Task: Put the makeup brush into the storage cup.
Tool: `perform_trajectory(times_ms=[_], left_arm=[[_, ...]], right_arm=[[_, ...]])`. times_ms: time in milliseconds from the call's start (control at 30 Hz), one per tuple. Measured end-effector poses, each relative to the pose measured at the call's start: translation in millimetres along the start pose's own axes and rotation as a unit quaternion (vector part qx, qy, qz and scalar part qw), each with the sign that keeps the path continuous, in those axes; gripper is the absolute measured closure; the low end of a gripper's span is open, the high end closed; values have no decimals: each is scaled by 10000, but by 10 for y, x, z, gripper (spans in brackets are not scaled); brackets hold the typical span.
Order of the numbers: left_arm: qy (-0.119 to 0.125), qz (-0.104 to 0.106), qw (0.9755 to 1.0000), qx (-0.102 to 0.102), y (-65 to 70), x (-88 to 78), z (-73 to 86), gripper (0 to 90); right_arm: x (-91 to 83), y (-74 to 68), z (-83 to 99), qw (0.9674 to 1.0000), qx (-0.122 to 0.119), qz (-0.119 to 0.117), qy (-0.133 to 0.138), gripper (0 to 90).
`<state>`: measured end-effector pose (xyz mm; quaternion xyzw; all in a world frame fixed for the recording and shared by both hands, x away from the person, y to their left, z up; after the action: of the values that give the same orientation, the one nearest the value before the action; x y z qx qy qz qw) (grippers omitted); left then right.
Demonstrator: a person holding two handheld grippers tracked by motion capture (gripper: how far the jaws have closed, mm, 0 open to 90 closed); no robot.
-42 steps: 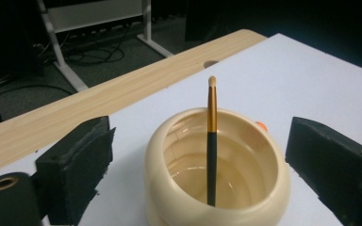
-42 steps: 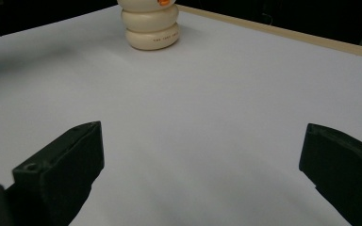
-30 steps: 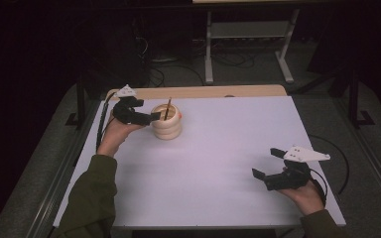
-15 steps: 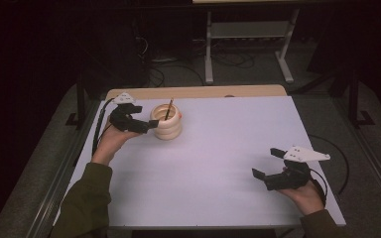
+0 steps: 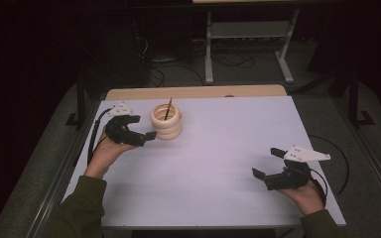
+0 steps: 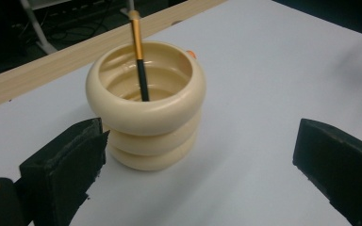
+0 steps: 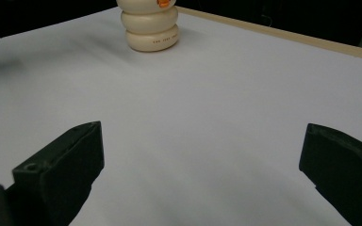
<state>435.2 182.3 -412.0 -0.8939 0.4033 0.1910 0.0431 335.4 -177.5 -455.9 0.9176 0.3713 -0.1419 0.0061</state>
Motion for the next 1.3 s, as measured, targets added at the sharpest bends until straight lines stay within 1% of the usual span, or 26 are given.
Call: perform_trajectory(times_ms=[233,267,300,367,400,533,633,667,767,800,867,900,967,1067,1100,1200,1267,1300], left_arm=[[16,51,10000,45,138,-96,80,27],[23,48,10000,73,145,-111,92,27],[29,42,10000,54,156,-125,107,27],[13,22,10000,82,166,-162,137,27],[34,25,10000,48,180,-177,148,27],[5,22,10000,74,218,-248,210,27],[18,34,10000,60,256,-301,250,27],[23,36,10000,89,264,-318,264,27],[47,61,10000,40,309,-370,311,27],[72,88,9999,101,316,-387,326,27],[82,96,9999,69,338,-412,367,27],[27,95,9999,94,338,-426,399,27],[3,97,9999,53,356,-442,447,27],[-63,92,9999,68,367,-468,509,27],[-82,91,9999,107,365,-473,525,27],[-84,116,9999,84,382,-494,557,28],[-115,129,9998,142,385,-513,578,27],[-90,127,9998,96,397,-515,583,28]], right_arm=[[-1,-1,-2,10000,2,6,1,0],[-2,-1,-5,10000,0,11,13,0],[-5,-1,-7,10000,-8,3,25,0],[-9,-2,-13,10000,15,7,46,0],[-11,-1,-15,10000,22,9,46,0],[-15,4,-22,10000,-2,5,60,0],[-15,4,-20,10000,-3,-4,59,0],[-15,3,-20,10000,-1,-6,58,0],[-16,1,-15,10000,-3,-16,38,0],[-17,-2,-13,10000,6,-20,28,0],[-17,-2,-14,10000,0,-20,32,0],[-17,-1,-15,10000,-2,-18,35,0],[-16,-2,-14,10000,-10,-15,28,0],[-12,-7,-13,10000,-15,-19,27,0],[-11,-8,-14,10000,-18,-22,30,0],[-10,-9,-12,10000,-16,-23,27,0],[-13,-7,-12,10000,-18,-20,28,0],[-14,-8,-13,10000,-9,-20,29,0]])
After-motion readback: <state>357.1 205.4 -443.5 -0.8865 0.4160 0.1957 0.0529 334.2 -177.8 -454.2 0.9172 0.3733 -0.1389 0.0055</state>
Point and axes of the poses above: each handheld gripper's, and its own axes: x roughly forward along the jaws, z roughly out of its underside, y roughly to its right, the point moved 10 cm from there along x, roughly forward along the jaws, and after that the axes turned 10 degrees about y, right-handed, at the moved point
